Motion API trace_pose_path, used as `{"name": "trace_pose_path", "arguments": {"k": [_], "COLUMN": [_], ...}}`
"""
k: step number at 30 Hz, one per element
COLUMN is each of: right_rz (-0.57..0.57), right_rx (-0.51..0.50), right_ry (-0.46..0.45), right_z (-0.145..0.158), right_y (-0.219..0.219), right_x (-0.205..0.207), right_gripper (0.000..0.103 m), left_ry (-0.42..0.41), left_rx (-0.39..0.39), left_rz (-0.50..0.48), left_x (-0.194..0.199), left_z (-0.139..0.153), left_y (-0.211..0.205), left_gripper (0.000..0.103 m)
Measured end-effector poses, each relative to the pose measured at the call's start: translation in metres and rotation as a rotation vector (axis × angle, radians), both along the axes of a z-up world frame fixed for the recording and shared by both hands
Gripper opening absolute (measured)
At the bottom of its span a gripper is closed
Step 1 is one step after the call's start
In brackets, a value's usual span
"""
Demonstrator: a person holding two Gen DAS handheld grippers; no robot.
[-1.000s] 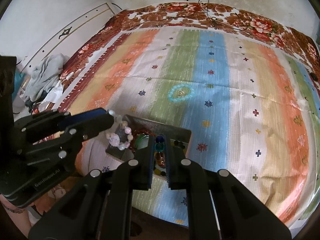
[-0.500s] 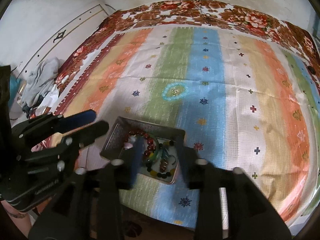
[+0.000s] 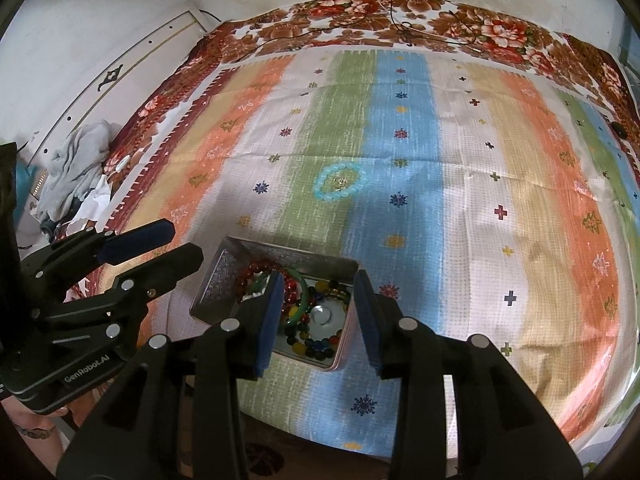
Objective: Organize jewelry
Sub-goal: 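Move both open tools to the aqua bead bracelet with the gold charm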
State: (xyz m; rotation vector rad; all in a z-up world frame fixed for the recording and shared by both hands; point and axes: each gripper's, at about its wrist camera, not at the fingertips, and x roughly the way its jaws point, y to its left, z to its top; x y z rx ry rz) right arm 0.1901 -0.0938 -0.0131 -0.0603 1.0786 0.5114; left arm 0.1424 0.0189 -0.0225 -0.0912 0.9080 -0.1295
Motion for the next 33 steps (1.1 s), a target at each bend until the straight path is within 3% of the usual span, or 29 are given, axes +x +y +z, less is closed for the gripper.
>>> {"name": "trace_pose_path", "arguments": {"k": [4,25,33], "right_rz": [-0.007,-0.031,0.014], "right_rx": [0.001,-0.045,-0.102], "right_ry": [0.002,0.055,0.007], "right_z": [0.0,-0.03,-0.037], "right_y": [0.0,0.011,0.032], "right_x": [0.001,0.052,0.068], "right_gripper": [0.038,0.044,0.044], "left_ry": [0.001,0.124,0.176], "left_rx": [0.003,0.057,0.077], "left_rz": [0.003,0.045,0.052], "left_x": [0.001,0.064,0.093], "left_z": [-0.001,-0.032,-0.051], "left_y": [0.0,0.03,0.037], "left_gripper": [0.044,0.047,0.047]}}
